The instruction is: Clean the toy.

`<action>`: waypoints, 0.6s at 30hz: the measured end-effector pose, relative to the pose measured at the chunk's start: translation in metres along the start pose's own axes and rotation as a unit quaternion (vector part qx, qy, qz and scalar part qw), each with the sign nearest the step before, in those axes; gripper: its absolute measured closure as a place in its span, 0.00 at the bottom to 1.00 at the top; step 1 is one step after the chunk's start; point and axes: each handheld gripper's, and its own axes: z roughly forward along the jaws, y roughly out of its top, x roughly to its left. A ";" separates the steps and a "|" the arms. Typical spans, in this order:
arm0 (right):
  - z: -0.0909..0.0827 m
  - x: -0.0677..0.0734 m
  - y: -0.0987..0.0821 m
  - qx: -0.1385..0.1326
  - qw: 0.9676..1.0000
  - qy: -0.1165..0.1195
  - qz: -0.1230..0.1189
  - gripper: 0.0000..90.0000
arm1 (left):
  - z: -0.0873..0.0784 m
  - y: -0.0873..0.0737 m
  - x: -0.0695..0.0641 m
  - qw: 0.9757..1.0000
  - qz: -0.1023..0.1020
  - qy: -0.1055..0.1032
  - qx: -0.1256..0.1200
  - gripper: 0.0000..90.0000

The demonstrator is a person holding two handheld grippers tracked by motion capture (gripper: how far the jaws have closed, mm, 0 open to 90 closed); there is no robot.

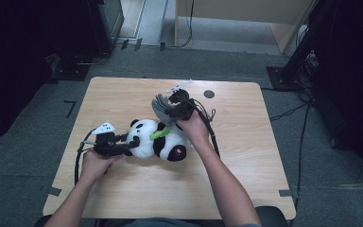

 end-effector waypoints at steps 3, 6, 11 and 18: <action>-0.003 -0.009 -0.002 0.000 1.000 -0.014 0.008 0.85 | 0.000 0.001 0.001 1.000 -0.005 -0.004 0.004 0.50; -0.009 -0.016 -0.004 -0.005 0.999 -0.019 0.030 0.85 | 0.000 0.002 0.001 1.000 -0.004 -0.001 0.004 0.50; -0.022 -0.007 0.003 -0.047 0.999 -0.008 0.023 0.85 | 0.001 0.002 0.002 1.000 0.001 0.001 0.001 0.50; -0.042 0.027 0.021 -0.091 0.995 0.034 -0.012 0.85 | 0.001 0.003 0.003 1.000 0.000 0.004 -0.006 0.49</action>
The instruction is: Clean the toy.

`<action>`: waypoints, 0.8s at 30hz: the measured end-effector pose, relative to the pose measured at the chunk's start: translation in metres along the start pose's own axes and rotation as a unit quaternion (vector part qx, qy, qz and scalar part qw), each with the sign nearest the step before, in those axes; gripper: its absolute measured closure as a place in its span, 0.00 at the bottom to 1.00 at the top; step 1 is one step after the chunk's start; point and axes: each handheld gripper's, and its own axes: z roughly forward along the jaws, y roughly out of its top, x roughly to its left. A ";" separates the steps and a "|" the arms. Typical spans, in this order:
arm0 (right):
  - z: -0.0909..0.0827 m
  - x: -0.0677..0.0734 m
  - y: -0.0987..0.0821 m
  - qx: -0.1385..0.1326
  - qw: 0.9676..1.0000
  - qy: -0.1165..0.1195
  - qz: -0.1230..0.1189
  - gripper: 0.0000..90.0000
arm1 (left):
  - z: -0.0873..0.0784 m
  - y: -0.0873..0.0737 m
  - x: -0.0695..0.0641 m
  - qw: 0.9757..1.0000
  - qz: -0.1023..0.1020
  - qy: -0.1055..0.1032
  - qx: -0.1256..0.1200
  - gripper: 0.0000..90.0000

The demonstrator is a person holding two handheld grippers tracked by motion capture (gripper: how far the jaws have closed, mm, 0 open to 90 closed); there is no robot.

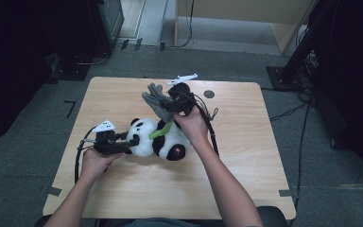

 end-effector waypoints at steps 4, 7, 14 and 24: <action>0.004 0.015 0.001 -0.001 1.000 0.027 -0.007 0.85 | 0.000 0.001 0.001 1.000 -0.006 -0.002 -0.002 0.49; 0.008 0.021 -0.001 0.000 0.999 0.041 -0.012 0.85 | 0.001 0.000 0.001 1.000 -0.007 -0.002 -0.004 0.49; 0.030 0.027 -0.029 0.024 0.996 0.087 0.013 0.84 | 0.000 -0.002 0.000 1.000 -0.003 -0.002 -0.011 0.47; 0.040 0.016 -0.038 0.028 0.997 0.066 0.005 0.85 | -0.004 0.002 0.003 0.999 -0.026 -0.016 -0.024 0.31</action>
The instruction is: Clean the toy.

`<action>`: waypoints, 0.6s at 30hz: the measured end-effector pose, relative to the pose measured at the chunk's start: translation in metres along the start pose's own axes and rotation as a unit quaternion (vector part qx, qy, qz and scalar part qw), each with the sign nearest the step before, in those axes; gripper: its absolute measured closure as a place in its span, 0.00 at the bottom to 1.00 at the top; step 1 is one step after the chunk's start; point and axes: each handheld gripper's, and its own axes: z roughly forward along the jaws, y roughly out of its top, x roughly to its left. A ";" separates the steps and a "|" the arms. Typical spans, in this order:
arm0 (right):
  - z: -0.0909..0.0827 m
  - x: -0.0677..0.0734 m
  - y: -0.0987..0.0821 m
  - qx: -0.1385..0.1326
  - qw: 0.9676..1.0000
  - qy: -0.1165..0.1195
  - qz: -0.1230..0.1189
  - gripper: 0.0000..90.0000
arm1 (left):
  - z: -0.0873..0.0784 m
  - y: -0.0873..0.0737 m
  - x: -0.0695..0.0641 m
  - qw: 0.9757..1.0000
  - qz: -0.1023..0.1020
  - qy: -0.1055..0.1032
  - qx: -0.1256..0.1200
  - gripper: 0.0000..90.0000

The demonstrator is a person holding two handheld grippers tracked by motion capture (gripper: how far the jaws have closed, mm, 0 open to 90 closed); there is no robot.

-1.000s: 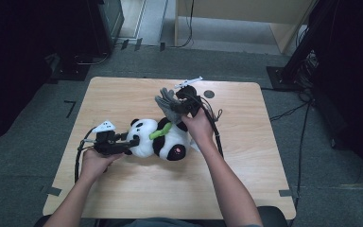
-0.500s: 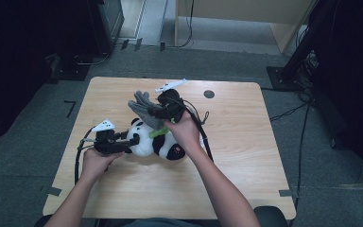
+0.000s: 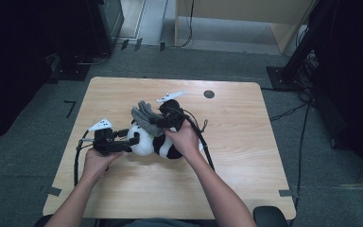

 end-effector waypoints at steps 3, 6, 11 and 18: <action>0.001 -0.002 0.000 0.000 1.000 -0.001 0.002 0.85 | -0.005 0.001 -0.003 1.000 -0.001 -0.002 0.004 0.30; 0.002 -0.005 0.001 0.002 1.000 0.000 0.004 0.85 | -0.011 -0.001 -0.006 1.000 0.007 -0.007 0.002 0.27; 0.005 -0.012 0.004 0.007 1.000 0.004 0.008 0.85 | -0.003 -0.009 -0.014 1.000 0.027 0.007 0.006 0.19; 0.010 -0.022 0.003 0.007 1.000 0.004 0.027 0.85 | 0.012 -0.017 -0.018 0.996 0.077 0.033 -0.002 0.11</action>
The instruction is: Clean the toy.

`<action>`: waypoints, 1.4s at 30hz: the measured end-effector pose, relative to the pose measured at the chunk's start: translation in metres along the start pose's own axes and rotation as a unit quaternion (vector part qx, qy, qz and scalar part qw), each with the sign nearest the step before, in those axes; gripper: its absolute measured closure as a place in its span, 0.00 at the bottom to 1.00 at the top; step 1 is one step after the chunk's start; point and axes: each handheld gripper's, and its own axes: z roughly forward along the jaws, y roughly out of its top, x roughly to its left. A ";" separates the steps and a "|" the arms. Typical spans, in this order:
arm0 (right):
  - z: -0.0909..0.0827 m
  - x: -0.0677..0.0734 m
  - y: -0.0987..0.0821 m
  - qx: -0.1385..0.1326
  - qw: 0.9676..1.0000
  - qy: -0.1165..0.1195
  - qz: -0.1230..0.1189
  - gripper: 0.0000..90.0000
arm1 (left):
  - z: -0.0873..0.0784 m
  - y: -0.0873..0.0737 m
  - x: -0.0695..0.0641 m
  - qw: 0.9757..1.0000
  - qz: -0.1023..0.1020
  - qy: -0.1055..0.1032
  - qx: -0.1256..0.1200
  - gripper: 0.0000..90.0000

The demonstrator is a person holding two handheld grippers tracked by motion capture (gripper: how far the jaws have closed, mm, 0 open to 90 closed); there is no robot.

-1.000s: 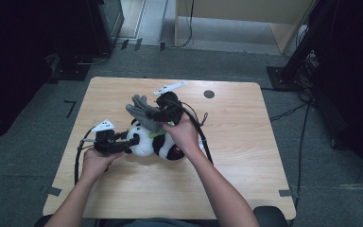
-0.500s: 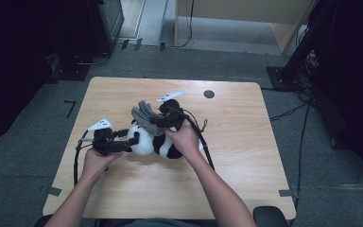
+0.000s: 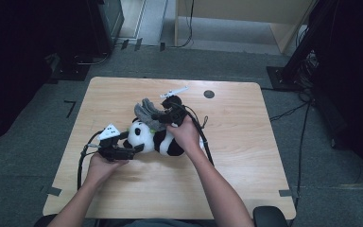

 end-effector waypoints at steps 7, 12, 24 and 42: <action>0.002 0.001 0.002 0.008 1.000 -0.007 -0.006 0.85 | 0.011 -0.004 0.007 0.999 -0.029 -0.005 0.014 0.00; 0.004 0.001 0.003 0.011 1.000 -0.008 -0.004 0.85 | 0.016 -0.007 0.012 1.000 -0.007 -0.008 -0.001 0.00; -0.012 0.031 0.034 -0.020 0.999 0.021 -0.023 0.85 | 0.009 -0.008 0.013 1.000 -0.023 -0.008 -0.006 0.31; 0.016 0.028 0.025 0.060 0.998 0.028 -0.024 0.85 | 0.006 -0.002 0.010 0.999 -0.033 -0.002 0.013 0.43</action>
